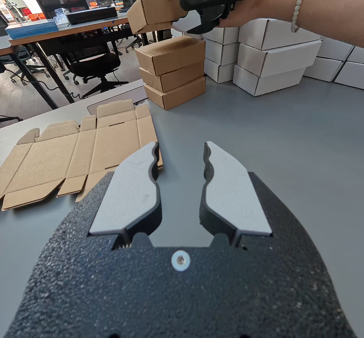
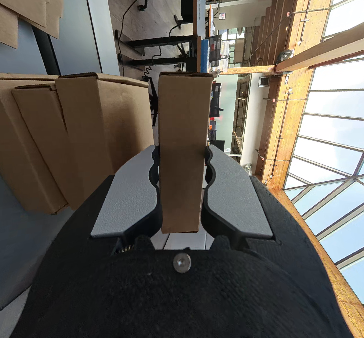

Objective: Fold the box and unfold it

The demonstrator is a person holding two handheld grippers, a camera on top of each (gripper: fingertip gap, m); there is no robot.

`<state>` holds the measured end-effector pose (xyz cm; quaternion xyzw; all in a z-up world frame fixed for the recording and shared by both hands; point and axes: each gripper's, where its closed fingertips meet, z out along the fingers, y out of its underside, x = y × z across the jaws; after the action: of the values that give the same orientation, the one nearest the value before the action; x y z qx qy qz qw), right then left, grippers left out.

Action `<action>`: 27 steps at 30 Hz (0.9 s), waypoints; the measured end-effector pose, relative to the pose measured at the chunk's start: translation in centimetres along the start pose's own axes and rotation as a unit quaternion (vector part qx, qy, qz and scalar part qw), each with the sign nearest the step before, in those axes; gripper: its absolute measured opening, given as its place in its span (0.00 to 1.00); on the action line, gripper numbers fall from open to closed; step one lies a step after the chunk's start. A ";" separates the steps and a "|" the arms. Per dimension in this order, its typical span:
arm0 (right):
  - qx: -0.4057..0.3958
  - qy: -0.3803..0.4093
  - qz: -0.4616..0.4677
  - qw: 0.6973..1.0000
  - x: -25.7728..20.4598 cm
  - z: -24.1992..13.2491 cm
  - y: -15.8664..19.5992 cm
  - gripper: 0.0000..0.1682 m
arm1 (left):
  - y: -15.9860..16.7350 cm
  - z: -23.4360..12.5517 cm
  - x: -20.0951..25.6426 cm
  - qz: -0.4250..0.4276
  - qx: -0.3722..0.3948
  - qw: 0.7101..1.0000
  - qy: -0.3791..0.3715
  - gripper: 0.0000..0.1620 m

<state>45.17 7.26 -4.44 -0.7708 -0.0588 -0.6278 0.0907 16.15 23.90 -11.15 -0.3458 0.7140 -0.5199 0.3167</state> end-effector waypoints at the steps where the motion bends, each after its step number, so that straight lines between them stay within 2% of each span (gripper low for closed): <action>1: 0.000 -0.001 0.000 1.000 -0.5 0.3 0.1 0.27 | 0.2 0.1 0.0 -0.001 -0.001 1.000 0.001 0.26; 15: 0.022 -0.009 -0.037 0.999 -2.8 1.5 -0.3 0.27 | 1.7 1.0 -0.3 -0.030 -0.014 0.999 0.020 0.26; 26: 0.045 -0.114 0.000 0.992 -4.6 0.4 -0.8 0.27 | 1.8 0.4 -1.1 -0.045 -0.011 0.999 0.016 0.26; 27: 0.047 -0.130 0.008 0.990 -4.8 0.4 -0.8 0.30 | 1.7 0.3 -1.1 -0.045 -0.011 0.999 0.016 0.26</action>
<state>44.36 8.19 -9.16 -0.8410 -0.0936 -0.5184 0.1237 16.75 24.99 -12.81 -0.3729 0.7084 -0.5312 0.2775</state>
